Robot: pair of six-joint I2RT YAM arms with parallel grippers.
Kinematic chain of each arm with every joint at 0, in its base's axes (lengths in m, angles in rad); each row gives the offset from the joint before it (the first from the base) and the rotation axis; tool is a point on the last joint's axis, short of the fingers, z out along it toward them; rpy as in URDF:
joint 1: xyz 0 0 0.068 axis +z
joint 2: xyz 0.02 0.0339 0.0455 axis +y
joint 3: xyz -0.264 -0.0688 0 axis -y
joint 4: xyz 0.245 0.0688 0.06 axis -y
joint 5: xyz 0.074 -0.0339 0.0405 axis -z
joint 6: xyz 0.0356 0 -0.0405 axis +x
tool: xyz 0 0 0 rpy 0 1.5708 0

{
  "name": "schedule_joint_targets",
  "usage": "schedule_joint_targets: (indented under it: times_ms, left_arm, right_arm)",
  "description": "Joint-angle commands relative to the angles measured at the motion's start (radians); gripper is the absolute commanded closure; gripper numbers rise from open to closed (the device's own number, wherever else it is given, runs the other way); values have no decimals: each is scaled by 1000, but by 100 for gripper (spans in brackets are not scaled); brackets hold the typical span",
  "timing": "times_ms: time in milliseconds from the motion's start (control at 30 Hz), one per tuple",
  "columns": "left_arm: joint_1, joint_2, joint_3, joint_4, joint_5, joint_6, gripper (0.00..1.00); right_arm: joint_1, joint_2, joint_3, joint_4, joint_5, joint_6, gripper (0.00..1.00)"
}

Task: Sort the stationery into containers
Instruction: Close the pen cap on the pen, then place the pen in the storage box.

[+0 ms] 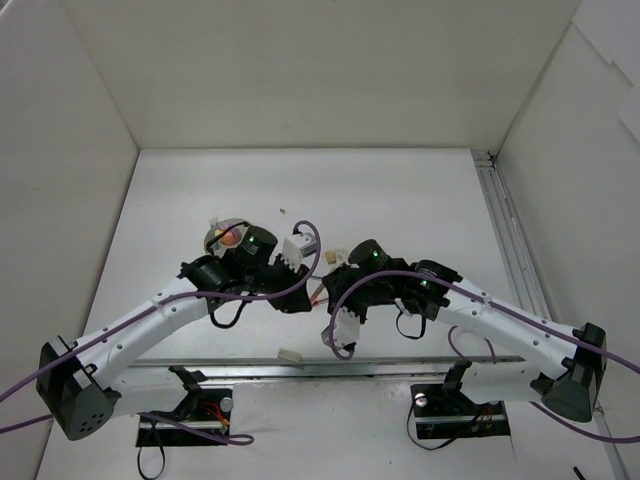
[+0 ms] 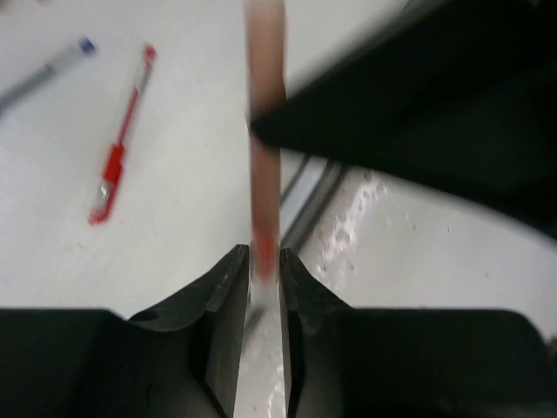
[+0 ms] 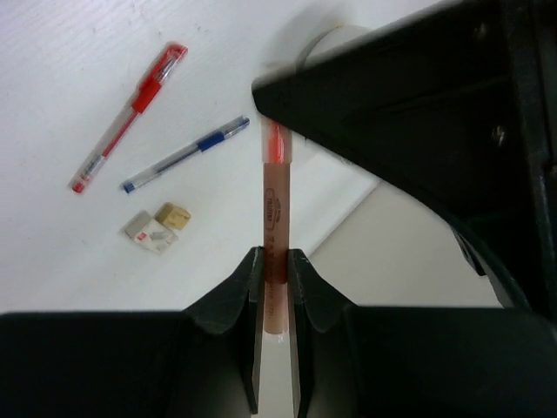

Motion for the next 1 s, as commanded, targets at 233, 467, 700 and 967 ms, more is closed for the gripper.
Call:
schedule_joint_targets:
  times_ms: [233, 467, 700, 967]
  left_arm:
    - [28, -114, 99, 528, -87, 16, 57]
    - [28, -198, 84, 470, -182, 27, 30]
    - [28, -347, 18, 410, -408, 23, 0]
    - [28, -513, -56, 356, -674, -25, 0]
  right_arm:
    - [94, 35, 26, -12, -299, 174, 100]
    - [2, 90, 93, 11, -353, 254, 100]
    - [-162, 197, 222, 88, -516, 553, 100]
    - [-332, 320, 342, 418, -693, 1192, 100]
